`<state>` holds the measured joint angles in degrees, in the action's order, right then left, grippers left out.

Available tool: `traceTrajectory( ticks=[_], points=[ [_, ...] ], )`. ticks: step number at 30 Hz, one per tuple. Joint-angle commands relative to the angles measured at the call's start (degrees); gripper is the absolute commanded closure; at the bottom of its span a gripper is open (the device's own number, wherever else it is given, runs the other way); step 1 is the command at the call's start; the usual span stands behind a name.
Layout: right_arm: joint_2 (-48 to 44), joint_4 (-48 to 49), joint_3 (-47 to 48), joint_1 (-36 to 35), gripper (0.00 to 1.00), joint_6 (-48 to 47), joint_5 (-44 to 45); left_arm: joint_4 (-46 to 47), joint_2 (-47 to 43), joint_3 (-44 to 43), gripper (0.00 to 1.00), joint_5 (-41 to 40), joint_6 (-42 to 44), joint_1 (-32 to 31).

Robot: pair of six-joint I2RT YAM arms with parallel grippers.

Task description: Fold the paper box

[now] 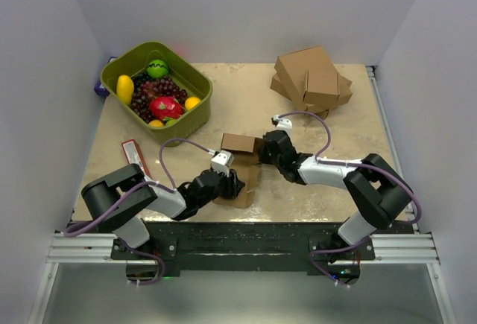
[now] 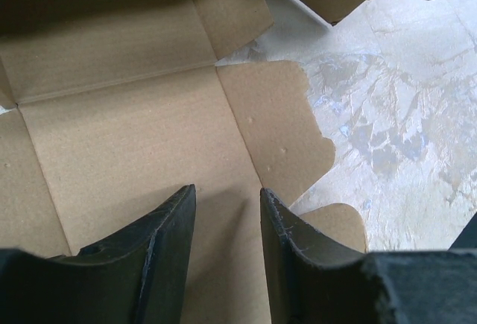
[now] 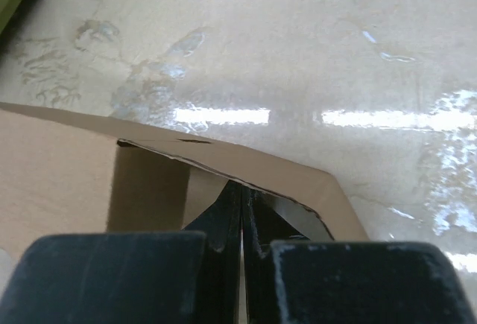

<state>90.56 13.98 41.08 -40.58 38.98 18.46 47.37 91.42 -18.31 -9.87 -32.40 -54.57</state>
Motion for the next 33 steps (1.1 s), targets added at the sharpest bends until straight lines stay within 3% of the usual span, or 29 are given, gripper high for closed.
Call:
traceTrajectory(
  ticks=[1,7,18,33],
  points=[
    [1.4,5.8,-0.1,0.0,1.0,-2.2,-3.2,-6.3,2.4,1.5,0.55,-0.6,-0.5,-0.5],
    [1.7,5.1,0.0,-0.2,1.0,-1.3,-4.5,-6.5,2.8,1.2,0.55,-0.4,-0.4,-0.4],
    [-4.9,-9.1,1.2,-0.1,1.0,-1.2,9.7,-6.9,3.0,0.7,0.55,-0.1,-0.3,-0.4],
    [3.7,-4.8,3.2,-2.5,1.0,-2.9,10.1,-6.8,3.9,0.0,0.56,0.7,0.0,-0.4]
  ],
)
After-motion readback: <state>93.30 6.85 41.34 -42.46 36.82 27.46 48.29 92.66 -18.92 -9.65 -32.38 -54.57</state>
